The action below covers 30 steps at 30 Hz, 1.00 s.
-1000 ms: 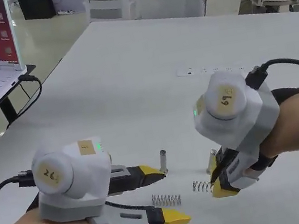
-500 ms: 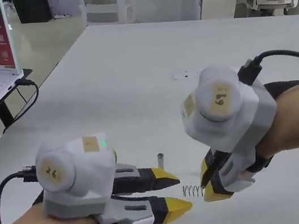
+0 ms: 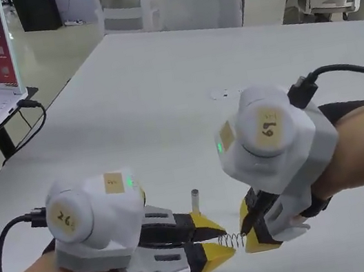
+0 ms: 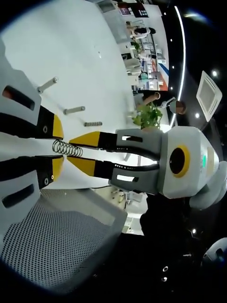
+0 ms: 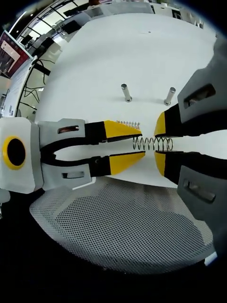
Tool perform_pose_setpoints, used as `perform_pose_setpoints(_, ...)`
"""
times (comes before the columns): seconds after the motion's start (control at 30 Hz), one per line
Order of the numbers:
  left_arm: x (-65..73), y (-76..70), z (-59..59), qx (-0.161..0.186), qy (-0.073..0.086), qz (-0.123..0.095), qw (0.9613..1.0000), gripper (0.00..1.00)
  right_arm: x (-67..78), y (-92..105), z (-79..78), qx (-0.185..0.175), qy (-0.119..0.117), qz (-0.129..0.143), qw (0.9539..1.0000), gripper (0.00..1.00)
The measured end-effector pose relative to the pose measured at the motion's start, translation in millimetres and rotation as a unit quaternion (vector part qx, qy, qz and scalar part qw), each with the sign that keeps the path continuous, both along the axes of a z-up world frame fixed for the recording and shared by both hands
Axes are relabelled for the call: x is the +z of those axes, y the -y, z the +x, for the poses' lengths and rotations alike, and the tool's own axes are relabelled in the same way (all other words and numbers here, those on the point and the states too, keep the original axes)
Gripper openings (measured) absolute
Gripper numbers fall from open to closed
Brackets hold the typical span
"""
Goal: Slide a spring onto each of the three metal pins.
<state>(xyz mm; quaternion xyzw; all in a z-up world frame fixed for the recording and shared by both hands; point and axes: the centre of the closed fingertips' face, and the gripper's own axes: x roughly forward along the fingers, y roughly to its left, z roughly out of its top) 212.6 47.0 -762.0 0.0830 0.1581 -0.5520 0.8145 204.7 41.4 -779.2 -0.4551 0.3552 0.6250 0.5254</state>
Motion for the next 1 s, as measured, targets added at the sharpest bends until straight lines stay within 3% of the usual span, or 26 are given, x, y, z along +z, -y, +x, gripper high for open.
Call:
perform_pose_setpoints(0.67,3.3,1.5,-4.5,-0.015,-0.004,-0.006,0.9999,0.02,-1.6,-0.1,-4.2,0.004,-0.011,0.005,0.9999,0.09)
perform_pose_setpoints(1.0,11.4,2.3,-5.5,-0.018,-0.005,-0.022,0.9996,0.02,-6.6,0.0,-5.0,0.003,-0.019,0.005,0.9998,0.09)
